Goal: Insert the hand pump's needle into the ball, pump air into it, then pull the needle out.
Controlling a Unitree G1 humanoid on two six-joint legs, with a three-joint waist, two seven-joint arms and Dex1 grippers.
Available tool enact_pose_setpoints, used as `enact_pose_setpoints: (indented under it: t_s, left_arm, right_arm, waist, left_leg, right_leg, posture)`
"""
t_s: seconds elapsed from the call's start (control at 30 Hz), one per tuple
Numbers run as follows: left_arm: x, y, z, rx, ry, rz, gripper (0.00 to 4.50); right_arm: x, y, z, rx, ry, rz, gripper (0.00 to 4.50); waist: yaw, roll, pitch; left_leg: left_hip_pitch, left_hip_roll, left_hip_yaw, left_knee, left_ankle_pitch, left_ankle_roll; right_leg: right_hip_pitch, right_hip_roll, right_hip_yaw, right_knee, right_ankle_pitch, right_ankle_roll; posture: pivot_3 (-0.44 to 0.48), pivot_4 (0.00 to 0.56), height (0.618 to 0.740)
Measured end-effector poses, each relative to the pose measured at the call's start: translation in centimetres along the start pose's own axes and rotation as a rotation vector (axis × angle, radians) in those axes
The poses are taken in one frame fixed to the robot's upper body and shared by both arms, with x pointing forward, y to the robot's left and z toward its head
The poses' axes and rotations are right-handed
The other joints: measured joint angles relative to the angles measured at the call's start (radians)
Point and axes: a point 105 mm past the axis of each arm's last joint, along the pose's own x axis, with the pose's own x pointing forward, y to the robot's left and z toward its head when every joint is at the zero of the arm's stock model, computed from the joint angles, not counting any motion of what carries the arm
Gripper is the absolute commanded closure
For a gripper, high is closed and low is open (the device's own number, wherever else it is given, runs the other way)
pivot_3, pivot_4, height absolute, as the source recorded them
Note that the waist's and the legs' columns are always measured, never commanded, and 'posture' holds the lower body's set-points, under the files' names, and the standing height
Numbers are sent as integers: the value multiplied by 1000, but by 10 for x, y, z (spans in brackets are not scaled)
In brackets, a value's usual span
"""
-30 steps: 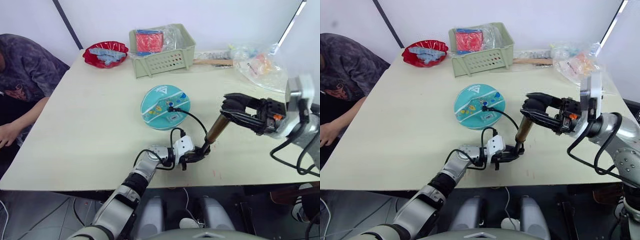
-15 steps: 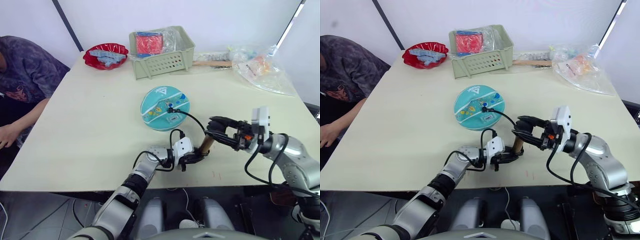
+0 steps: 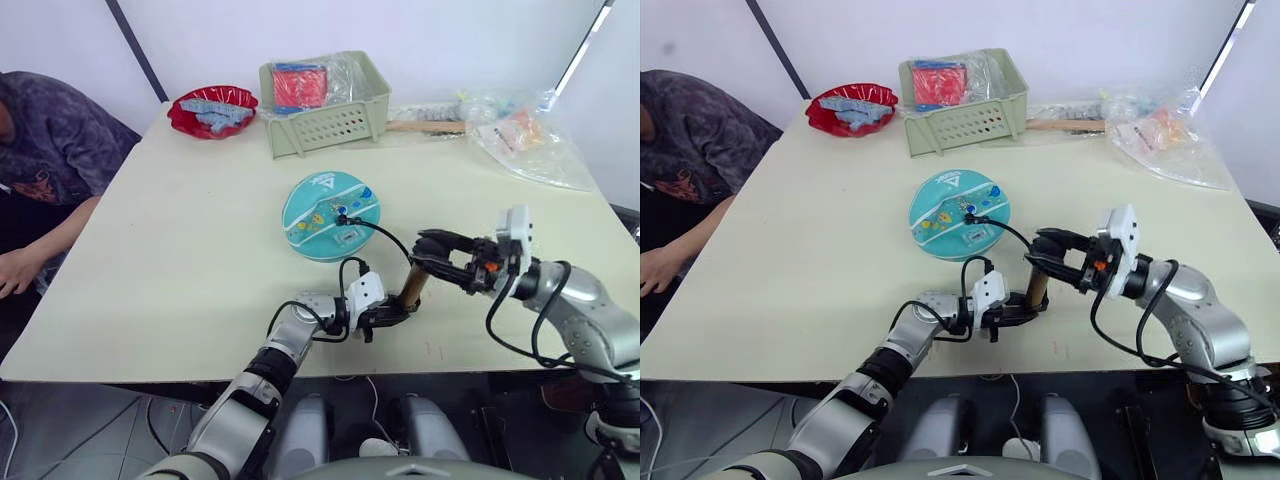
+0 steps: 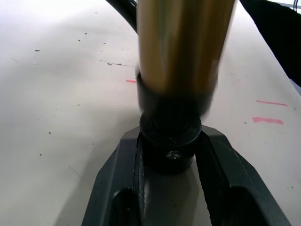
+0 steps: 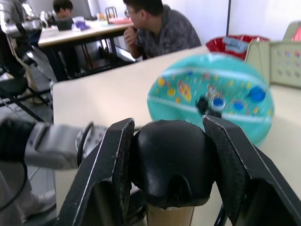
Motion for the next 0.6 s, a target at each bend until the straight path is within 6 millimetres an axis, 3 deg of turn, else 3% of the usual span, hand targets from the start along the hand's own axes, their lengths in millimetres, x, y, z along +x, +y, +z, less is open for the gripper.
enact_pose_setpoints:
  t_s: [0.23, 0.3, 0.4, 0.47, 0.6]
  left_arm:
    - [0, -1, 1, 5, -3, -13, 3430]
    - [0, -1, 1, 11, -8, -19, 3430]
    - [0, -2, 1, 16, -12, -22, 3430]
    - [0, -2, 2, 17, -14, -26, 3430]
    - [0, -2, 1, 18, -12, -28, 3430]
  right_arm:
    - [-8, -2, 45, -11, -53, 53, 2686]
    - [-13, -1, 71, -32, -66, 99, 2686]
    - [-15, 0, 91, -48, -75, 120, 2686]
    - [-15, 1, 99, -56, -79, 131, 2686]
    - [-15, 3, 95, -61, -61, 127, 2686]
  waist:
    - [0, 2, 2]
    - [1, 4, 3]
    - [1, 4, 4]
    - [1, 4, 4]
    - [2, 4, 3]
  left_leg:
    - [-1, 0, 0, 0, 0, 0]
    - [-1, 0, 0, -1, 0, 0]
    - [-2, 0, 0, -1, 0, 0]
    - [-2, 0, 0, -1, 0, 0]
    - [-2, -1, 0, -1, 0, 0]
  right_leg:
    - [0, -1, 0, -1, 0, 0]
    - [0, -1, 0, -1, 0, 0]
    - [0, -1, -1, -2, 0, 0]
    - [0, -1, -1, -2, 0, 0]
    - [0, -1, -1, -2, 0, 0]
  posture:
    - [0, 150, 738]
    - [0, 150, 738]
    - [0, 150, 738]
    - [0, 150, 738]
    - [0, 150, 738]
